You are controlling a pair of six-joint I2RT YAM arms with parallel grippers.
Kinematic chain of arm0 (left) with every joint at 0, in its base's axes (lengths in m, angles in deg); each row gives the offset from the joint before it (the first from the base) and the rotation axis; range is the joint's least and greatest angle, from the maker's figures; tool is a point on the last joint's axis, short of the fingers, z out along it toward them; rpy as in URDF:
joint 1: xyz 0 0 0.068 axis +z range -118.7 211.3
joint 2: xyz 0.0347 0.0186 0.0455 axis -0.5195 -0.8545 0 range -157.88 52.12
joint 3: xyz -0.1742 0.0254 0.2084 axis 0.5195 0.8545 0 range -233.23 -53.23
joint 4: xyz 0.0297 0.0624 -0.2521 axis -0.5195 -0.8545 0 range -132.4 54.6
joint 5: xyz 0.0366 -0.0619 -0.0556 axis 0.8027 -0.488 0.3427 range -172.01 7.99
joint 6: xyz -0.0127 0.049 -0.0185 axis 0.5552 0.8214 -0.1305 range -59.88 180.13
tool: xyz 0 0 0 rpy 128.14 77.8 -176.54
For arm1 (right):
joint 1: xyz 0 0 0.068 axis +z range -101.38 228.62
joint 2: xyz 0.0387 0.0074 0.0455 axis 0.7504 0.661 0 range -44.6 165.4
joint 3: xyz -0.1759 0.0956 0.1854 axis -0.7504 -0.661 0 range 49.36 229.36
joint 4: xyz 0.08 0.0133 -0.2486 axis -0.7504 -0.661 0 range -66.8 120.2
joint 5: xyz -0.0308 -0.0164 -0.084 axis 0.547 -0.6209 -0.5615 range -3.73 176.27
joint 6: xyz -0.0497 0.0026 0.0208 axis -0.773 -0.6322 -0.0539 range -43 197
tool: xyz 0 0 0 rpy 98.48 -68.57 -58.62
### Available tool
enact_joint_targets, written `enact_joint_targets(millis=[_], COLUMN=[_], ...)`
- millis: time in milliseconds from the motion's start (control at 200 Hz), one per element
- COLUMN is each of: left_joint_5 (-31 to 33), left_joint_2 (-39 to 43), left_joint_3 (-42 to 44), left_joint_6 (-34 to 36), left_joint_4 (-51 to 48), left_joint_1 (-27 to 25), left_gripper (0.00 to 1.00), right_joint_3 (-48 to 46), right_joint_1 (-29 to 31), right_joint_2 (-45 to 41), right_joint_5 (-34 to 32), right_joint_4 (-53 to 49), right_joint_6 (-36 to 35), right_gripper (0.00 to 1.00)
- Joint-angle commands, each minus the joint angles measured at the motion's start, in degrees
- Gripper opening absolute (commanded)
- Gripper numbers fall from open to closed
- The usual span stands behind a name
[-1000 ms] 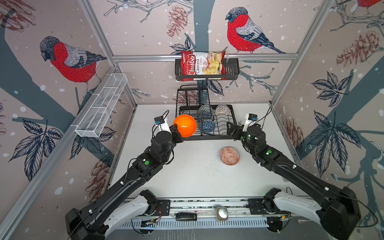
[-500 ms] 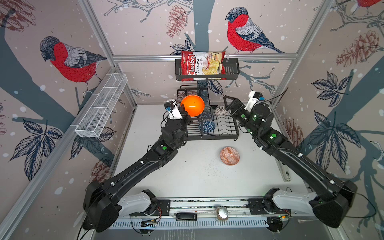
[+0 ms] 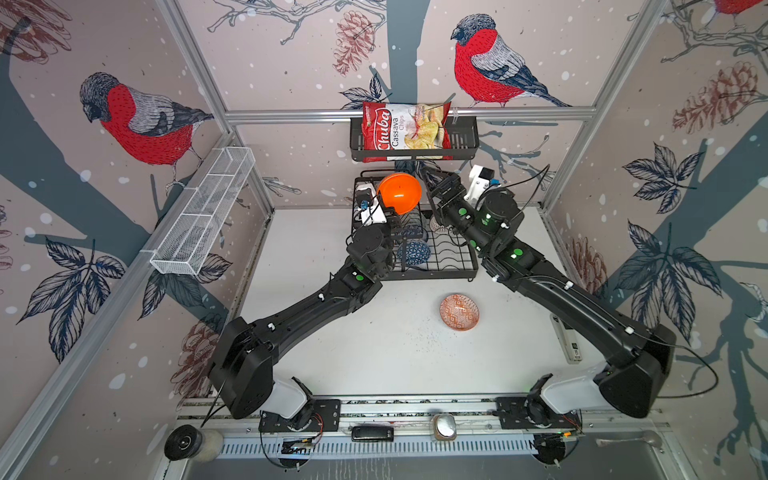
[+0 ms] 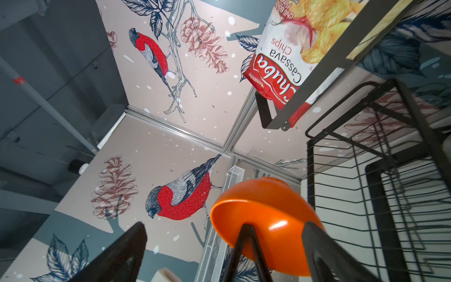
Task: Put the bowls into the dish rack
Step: 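Raise the orange bowl over the rack while the right gripper grasps its rim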
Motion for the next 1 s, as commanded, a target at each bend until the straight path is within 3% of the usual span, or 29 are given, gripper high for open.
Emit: enact_joint_targets(millis=[0, 255, 835, 996], left_joint_5=[2.4, 2.6, 2.9, 3.1], left_joint_2=[-1.3, -3.5, 0.4, 0.6], left_joint_3=[-1.8, -1.7, 6.6, 7.8], left_joint_6=[4.2, 6.6, 10.3, 11.7], left_joint_4=[7.3, 11.2, 20.3, 23.0], left_joint_1=[0.0, -0.9, -1.7, -1.7], left_gripper=[0.00, 0.00, 0.00, 0.00], right_joint_3=[1.1, 4.1, 13.8, 15.1], right_joint_1=[1.3, 2.1, 1.2, 1.4], right_joint_2=[0.3, 4.4, 16.4, 17.3], right_joint_5=[0.2, -1.0, 1.7, 1.7], right_joint_4=[5.2, 8.0, 8.3, 7.5], right_joint_6=[4.1, 8.0, 22.4, 22.5], right_gripper=[1.00, 0.97, 0.72, 0.59])
